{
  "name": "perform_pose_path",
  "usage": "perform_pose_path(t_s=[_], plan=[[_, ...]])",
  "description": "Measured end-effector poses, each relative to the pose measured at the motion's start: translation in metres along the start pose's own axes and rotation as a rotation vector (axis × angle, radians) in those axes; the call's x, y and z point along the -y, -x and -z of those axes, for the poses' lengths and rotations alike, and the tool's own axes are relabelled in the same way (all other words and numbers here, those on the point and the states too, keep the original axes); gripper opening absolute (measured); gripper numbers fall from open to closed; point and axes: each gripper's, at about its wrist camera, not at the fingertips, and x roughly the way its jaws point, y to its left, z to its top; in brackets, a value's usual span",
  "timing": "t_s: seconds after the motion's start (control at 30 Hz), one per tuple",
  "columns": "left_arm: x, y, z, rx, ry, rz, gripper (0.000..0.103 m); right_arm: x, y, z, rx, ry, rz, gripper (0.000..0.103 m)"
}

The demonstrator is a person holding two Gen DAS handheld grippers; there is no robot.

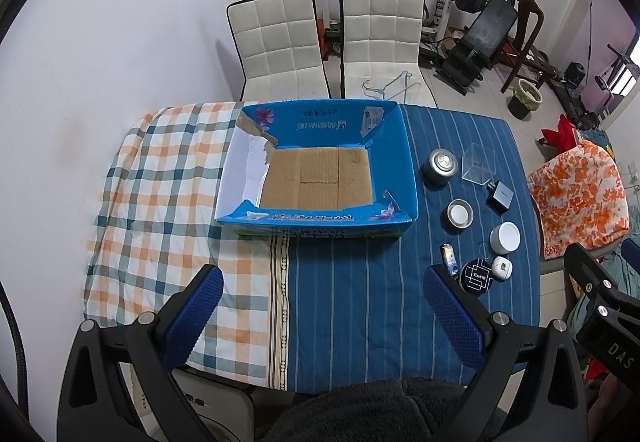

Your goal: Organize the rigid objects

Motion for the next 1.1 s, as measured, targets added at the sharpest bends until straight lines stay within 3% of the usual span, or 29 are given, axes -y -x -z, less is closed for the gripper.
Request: perform_pose_path(t_s=[0.8,0.97,1.1], plan=[[-0.004,0.017,0.001,0.054,0.000,0.000,0.103,0.003,0.012,-0.003,0.030,-0.018,-0.023,0.103],[-0.001,0.014,-0.001,0.052,0.006,0.020,0.103,0.028,-0.013,-0.008,0.006,-0.073,0.005,0.103],[0.019,-0.009,-0.016,0.037,-0.011,0.049,0.103,0.071,-0.060,-0.021,-0.047,-0.147,0.053,0.103]])
